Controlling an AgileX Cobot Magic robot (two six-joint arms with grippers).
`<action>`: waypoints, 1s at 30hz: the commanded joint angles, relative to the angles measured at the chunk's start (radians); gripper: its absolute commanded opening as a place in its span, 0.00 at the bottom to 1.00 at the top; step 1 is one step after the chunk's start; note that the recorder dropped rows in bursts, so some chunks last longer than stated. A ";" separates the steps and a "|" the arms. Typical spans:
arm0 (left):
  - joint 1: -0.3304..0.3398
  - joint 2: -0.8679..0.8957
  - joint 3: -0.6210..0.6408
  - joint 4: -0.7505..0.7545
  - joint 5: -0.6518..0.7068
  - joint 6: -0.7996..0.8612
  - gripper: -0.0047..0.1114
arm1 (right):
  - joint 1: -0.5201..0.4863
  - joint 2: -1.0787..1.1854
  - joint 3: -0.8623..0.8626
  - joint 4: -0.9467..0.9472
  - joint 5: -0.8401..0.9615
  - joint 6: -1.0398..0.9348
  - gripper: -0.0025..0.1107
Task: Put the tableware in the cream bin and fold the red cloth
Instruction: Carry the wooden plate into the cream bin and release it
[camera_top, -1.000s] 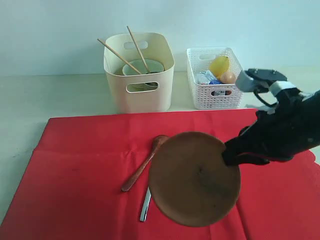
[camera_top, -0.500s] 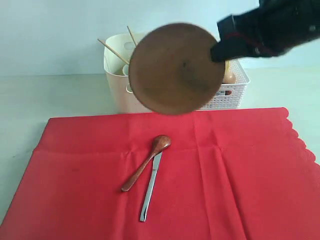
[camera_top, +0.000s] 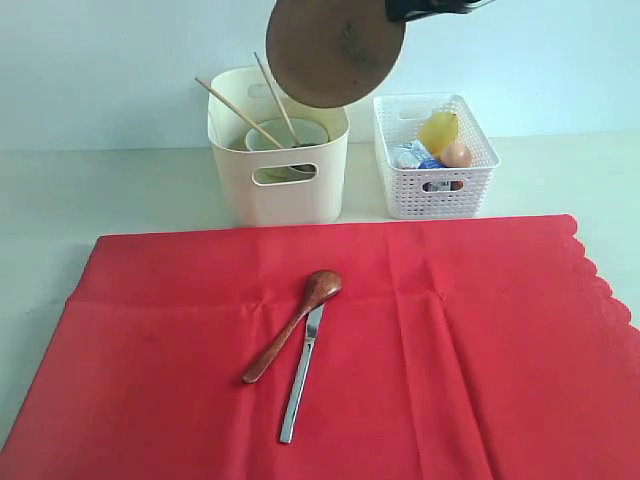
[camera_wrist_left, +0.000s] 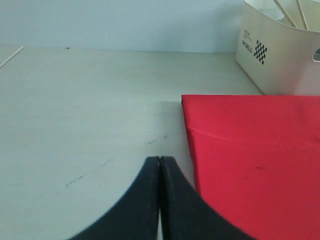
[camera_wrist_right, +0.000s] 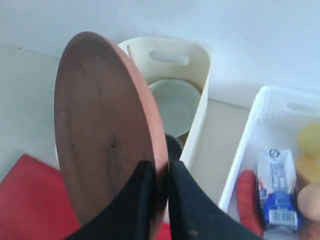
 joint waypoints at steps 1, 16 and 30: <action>-0.001 -0.007 0.003 0.000 -0.013 0.004 0.04 | -0.003 0.140 -0.150 -0.016 -0.111 0.011 0.02; -0.001 -0.007 0.003 0.000 -0.013 0.004 0.04 | -0.003 0.557 -0.623 -0.121 -0.245 0.013 0.02; -0.001 -0.007 0.003 0.000 -0.013 0.004 0.04 | -0.003 0.683 -0.671 0.042 -0.187 -0.178 0.02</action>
